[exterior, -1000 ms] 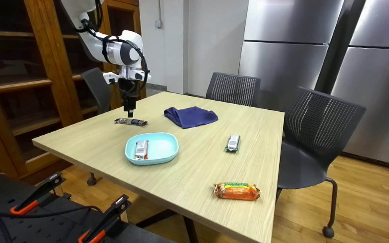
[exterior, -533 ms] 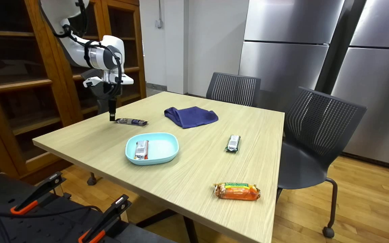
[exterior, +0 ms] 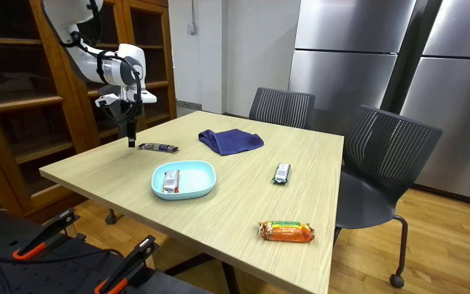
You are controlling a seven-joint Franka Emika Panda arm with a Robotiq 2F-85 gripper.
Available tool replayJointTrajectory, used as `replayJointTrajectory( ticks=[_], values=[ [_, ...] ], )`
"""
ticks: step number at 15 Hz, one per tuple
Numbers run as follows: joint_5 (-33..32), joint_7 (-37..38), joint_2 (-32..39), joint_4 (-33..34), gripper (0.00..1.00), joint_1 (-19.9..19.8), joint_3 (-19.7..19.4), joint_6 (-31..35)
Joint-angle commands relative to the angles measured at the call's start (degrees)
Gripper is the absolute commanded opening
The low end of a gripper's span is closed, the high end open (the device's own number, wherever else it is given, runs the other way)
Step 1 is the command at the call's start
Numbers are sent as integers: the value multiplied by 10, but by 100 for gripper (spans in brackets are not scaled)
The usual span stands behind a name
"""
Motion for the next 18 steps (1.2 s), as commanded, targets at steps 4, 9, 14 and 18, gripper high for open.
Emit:
replayJointTrajectory(
  ticks=[4,9,14,18],
  values=[
    [-1,5,10,15,100,-15,5,-2],
    [-4,13,23,47,100,-37,-17,-9],
    [0,22,48,82,100,-56,-23,-14],
    [1,33,65,99,100,-61,-24,-8]
  ],
)
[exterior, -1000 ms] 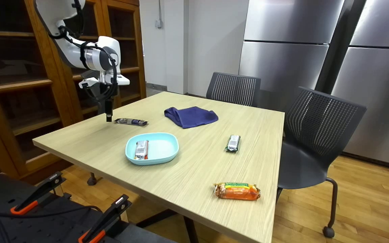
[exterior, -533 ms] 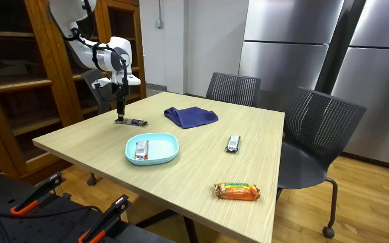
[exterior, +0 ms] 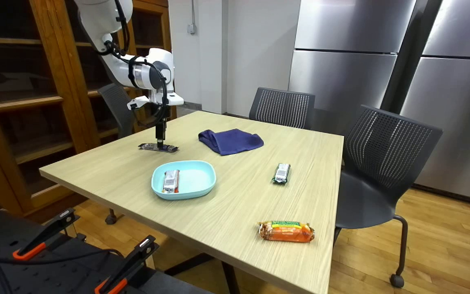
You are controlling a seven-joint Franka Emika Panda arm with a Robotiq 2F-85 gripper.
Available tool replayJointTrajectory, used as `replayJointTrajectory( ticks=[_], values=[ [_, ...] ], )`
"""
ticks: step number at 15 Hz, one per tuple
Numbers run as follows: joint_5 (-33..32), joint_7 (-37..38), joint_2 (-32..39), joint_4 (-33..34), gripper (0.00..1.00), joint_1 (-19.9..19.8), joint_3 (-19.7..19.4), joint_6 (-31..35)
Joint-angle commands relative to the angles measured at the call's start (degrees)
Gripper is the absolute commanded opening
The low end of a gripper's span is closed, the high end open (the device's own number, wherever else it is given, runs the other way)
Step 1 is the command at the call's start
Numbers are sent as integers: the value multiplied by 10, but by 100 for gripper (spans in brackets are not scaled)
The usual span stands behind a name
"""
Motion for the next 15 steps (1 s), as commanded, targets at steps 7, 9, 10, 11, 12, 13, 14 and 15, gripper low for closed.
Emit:
replayJointTrajectory(
  ticks=[7,9,10,11,12,13,14,15],
  values=[
    [-5,32,28,39,72,3,0,-6],
    [-5,36,27,36,56,5,-1,-3],
    [-5,37,27,35,49,5,-1,-4],
    [-5,38,26,34,40,6,-1,-4],
    [-5,39,26,34,34,6,-1,-4],
    [-7,43,27,33,25,8,-2,-3],
    [-7,45,26,32,18,8,-3,-3],
    [-7,49,24,29,9,9,-3,-1]
  ],
)
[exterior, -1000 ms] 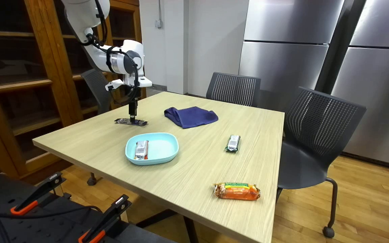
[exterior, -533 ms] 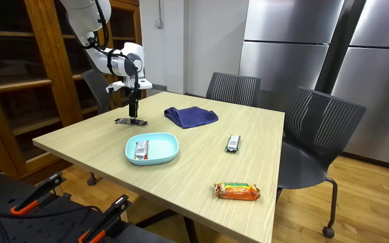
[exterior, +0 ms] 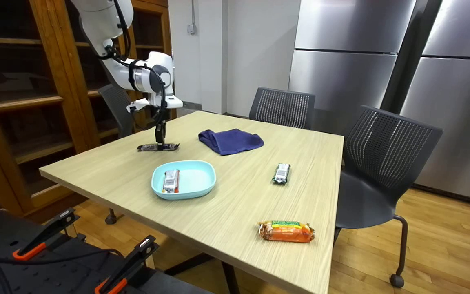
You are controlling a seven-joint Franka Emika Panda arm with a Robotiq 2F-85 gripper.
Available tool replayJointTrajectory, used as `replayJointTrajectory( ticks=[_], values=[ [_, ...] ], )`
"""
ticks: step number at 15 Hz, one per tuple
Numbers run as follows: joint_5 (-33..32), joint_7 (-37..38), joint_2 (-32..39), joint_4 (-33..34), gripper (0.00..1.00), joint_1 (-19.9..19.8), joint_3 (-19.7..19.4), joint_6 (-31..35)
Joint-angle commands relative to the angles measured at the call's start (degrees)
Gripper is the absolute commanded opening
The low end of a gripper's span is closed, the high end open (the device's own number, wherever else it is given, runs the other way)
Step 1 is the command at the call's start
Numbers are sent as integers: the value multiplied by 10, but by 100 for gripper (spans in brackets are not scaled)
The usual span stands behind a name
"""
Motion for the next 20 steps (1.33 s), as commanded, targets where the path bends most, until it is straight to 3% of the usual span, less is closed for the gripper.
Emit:
replayJointTrajectory(
  ticks=[1,10,20],
  values=[
    [-8,27,2,8,5,7,-3,-1],
    [-15,4,-56,-49,4,2,1,8],
    [-107,-190,-171,-188,4,-37,-21,2]
  ],
)
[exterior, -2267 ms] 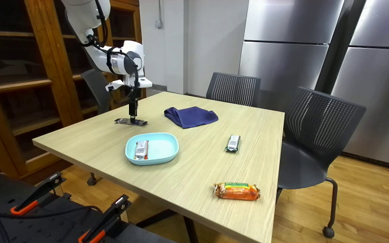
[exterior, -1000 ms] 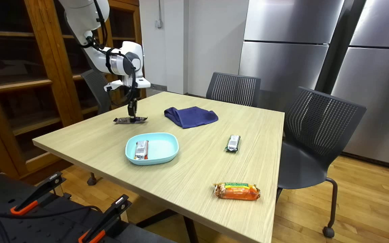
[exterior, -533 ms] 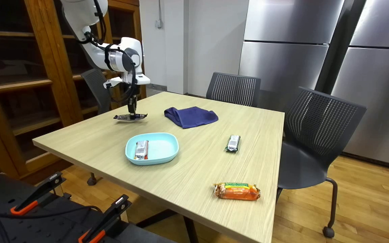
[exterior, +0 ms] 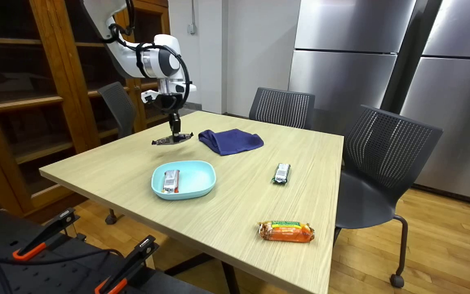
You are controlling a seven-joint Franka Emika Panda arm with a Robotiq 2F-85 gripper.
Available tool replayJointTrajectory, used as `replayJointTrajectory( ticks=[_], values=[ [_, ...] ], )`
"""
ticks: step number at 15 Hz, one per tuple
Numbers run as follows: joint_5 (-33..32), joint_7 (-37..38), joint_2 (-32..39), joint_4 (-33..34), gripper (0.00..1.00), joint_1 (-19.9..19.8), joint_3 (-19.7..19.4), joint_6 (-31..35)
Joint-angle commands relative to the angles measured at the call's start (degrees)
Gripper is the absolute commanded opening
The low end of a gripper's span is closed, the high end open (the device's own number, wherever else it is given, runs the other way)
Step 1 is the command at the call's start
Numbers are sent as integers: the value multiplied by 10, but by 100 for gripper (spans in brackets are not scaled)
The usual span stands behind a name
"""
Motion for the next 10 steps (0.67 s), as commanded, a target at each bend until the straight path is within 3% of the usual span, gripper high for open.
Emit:
replayJointTrajectory(
  ticks=[1,10],
  values=[
    [-31,-77,-75,-94,4,-11,-2,7],
    [-97,-225,-178,-253,4,-19,-15,39]
  ],
)
